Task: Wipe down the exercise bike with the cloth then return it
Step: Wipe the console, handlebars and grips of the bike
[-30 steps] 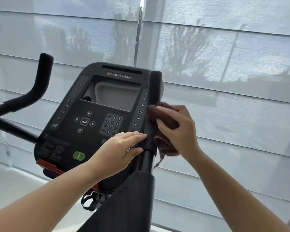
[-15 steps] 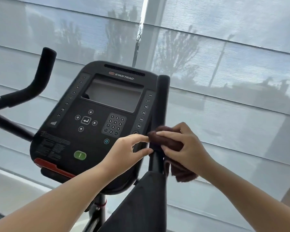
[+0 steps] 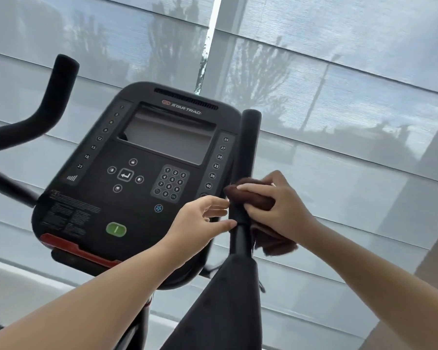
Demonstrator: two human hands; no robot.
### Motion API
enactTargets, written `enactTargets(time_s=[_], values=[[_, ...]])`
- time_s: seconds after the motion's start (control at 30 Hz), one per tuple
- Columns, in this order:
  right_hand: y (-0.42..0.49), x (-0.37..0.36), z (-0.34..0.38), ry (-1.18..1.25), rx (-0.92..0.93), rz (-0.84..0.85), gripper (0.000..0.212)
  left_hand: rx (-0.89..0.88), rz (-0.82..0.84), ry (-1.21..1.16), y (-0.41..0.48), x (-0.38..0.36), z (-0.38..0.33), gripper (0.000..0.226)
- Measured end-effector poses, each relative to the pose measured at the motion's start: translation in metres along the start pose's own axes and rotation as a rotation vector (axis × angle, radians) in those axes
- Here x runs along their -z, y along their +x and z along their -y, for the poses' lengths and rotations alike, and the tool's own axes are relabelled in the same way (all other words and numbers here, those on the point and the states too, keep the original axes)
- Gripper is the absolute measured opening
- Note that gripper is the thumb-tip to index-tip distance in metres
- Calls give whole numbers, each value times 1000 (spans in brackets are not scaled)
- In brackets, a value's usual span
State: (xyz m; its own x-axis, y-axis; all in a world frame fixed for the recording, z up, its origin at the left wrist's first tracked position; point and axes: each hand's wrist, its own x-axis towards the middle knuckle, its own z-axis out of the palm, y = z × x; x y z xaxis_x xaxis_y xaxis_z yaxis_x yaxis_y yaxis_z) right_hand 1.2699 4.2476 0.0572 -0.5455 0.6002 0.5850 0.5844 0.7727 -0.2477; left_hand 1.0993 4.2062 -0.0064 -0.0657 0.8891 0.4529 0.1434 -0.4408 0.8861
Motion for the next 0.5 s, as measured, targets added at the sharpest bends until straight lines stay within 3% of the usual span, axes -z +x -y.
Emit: enactTargets(time_s=[0.13,0.23,0.33,0.5], values=[[-2,16,9,-60,66,99,37,39,0,-107,-1,-1,-2,21],[39,31,18,-220,156,-126,33,71,4,-122,0,-2,-2,26],[80,34,24,-331,96,-302,34,84,10,-112,1,-1,-1,29],[75,20,20,-324,43,-214,34,81,30,-92,0,0,-3,43]])
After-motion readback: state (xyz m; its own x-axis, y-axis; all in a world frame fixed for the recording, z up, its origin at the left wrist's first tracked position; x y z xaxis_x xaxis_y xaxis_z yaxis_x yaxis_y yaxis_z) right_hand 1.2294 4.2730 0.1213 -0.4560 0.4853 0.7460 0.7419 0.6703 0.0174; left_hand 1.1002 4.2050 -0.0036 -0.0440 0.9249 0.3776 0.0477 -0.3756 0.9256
